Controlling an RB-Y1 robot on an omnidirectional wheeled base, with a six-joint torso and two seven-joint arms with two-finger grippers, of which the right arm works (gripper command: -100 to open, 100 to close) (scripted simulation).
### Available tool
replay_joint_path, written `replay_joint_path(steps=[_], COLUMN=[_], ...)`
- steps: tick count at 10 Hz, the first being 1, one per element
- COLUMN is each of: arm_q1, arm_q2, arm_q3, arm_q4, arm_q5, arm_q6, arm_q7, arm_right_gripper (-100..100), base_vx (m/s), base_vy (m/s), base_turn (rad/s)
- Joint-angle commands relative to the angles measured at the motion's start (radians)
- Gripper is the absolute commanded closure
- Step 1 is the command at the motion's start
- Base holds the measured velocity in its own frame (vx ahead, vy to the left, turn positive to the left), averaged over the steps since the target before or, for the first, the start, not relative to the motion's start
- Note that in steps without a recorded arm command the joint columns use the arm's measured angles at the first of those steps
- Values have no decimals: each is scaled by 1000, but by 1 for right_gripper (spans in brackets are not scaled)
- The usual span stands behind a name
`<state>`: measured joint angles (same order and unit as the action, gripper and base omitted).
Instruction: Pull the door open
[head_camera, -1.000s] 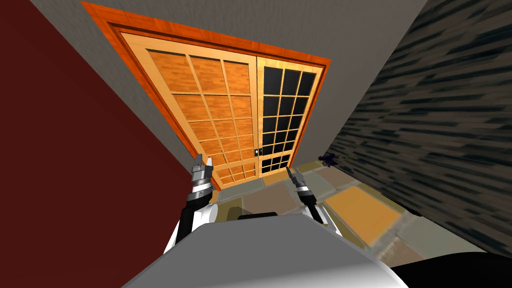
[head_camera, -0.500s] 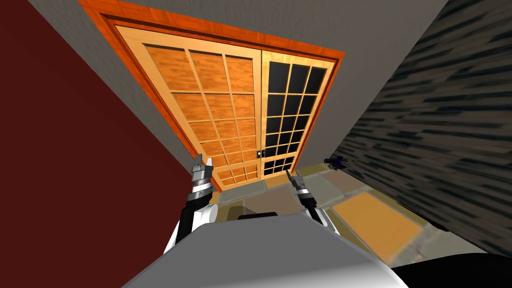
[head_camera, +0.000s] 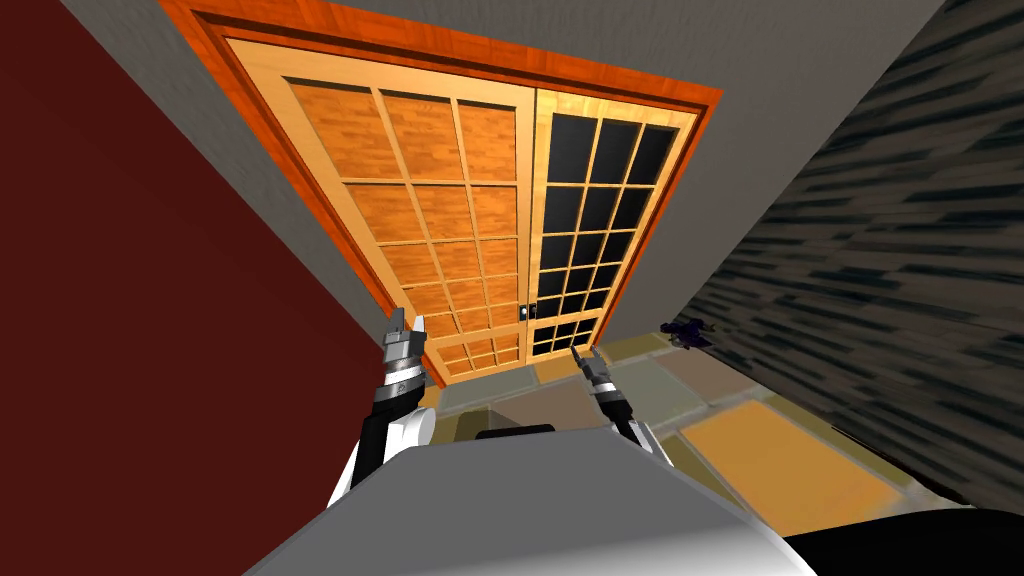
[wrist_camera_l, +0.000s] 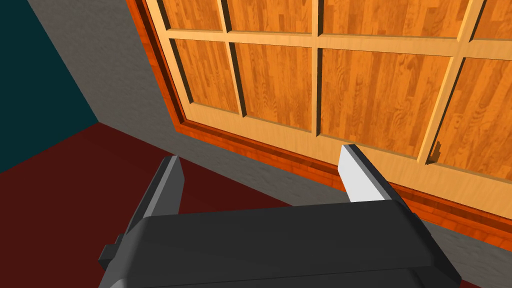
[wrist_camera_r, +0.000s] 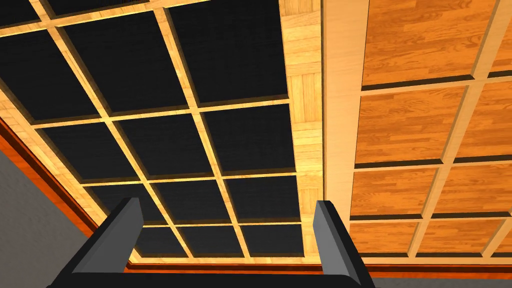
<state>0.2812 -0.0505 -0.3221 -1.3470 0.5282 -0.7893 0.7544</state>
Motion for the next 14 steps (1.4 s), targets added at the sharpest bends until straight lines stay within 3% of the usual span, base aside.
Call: replay_joint_path(steps=[1,10,11,14], arm_q1=[-10,-52,-52,-69], arm_q2=[6,42,42,62], arm_q3=[-12,-71,-71,-94], arm_q4=[37,213,213,282], arm_q5=[16,101,101,135], arm_q6=[-15,-81,-81,-107], arm_q7=[30,170,170,225], arm_right_gripper=[-100,-100,-100,-100], base_vx=[110,111,120,123], base_vy=[29,14,8,2], base_turn=[46,55,25,53])
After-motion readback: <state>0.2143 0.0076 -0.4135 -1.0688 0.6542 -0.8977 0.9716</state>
